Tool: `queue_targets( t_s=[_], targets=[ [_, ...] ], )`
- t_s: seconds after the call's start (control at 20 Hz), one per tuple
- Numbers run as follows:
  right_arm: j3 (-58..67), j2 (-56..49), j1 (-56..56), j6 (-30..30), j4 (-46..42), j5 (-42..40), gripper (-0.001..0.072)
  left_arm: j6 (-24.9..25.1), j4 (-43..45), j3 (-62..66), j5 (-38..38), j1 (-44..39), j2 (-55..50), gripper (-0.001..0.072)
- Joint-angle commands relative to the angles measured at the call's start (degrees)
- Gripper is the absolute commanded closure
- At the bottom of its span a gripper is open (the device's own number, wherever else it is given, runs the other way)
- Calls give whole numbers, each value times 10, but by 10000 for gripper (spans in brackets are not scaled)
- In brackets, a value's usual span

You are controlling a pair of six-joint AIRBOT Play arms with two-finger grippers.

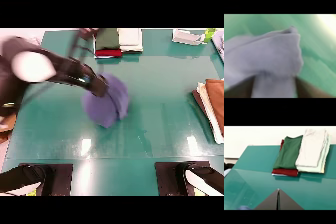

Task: Fold the shirts.

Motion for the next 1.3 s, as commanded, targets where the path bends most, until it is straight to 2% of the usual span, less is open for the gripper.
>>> queue_targets(
  t_s=[0.0, 0.3, 0.4, 0.6, 0.75, 0.9, 1.1, 1.15, 1.25],
  targets=[
    [2, -7, -2, 0, 1, 24, 692, 11, 2, 1, 7, -19, -76, 88],
    [2, -32, -2, 0, 1, 68, 691, 16, 23, 1, 28, 104, -96, 89],
    [2, -45, -2, 0, 1, 85, 691, 34, 23, 1, 28, 136, -128, 88],
    [2, -71, -2, 0, 1, 123, 692, 37, 8, 1, 33, 179, -216, 89],
    [2, -89, 0, 0, 0, 149, 691, 38, -19, 1, 43, 186, -268, 88],
    [2, -104, 9, 0, -1, 150, 692, 42, -66, 2, 82, 186, -296, 89],
    [2, -125, 29, 0, -1, 149, 692, 59, -107, 5, 91, 185, -320, 91],
    [2, -130, 36, 0, -1, 150, 692, 60, -107, 5, 88, 185, -323, 182],
    [2, -139, 50, 0, -2, 150, 692, 63, -106, 5, 87, 185, -323, 408]
  ],
)
